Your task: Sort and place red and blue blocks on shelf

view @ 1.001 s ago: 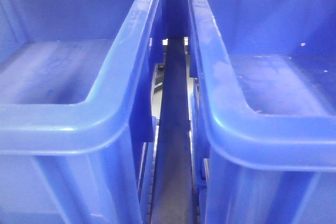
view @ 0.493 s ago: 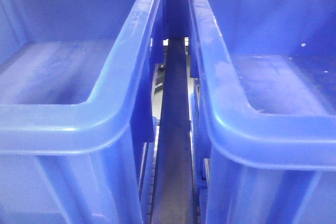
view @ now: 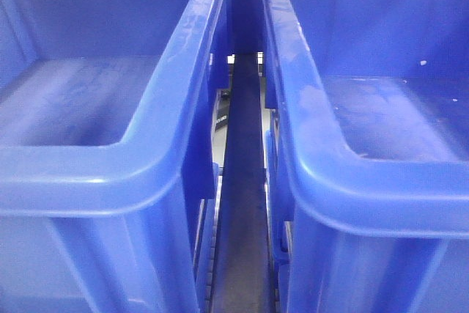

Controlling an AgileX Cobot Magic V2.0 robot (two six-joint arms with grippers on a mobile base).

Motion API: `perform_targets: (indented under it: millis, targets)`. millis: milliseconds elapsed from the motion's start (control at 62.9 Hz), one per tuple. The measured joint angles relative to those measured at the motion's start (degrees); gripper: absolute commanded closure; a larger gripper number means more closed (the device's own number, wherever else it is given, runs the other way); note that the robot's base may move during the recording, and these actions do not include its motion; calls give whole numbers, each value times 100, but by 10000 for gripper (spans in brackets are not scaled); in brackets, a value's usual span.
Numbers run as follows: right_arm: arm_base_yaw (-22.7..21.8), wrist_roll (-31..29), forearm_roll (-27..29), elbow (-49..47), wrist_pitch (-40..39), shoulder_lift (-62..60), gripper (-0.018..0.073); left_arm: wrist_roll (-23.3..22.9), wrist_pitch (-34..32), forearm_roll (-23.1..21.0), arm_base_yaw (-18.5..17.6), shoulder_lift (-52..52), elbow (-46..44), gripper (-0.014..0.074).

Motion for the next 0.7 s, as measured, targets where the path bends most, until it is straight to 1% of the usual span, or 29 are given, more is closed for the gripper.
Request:
perform_targets:
  millis: [699]
  targets:
    - [0, 0, 0, 0, -9, 0, 510, 0, 0, 0, 0, 0, 0, 470]
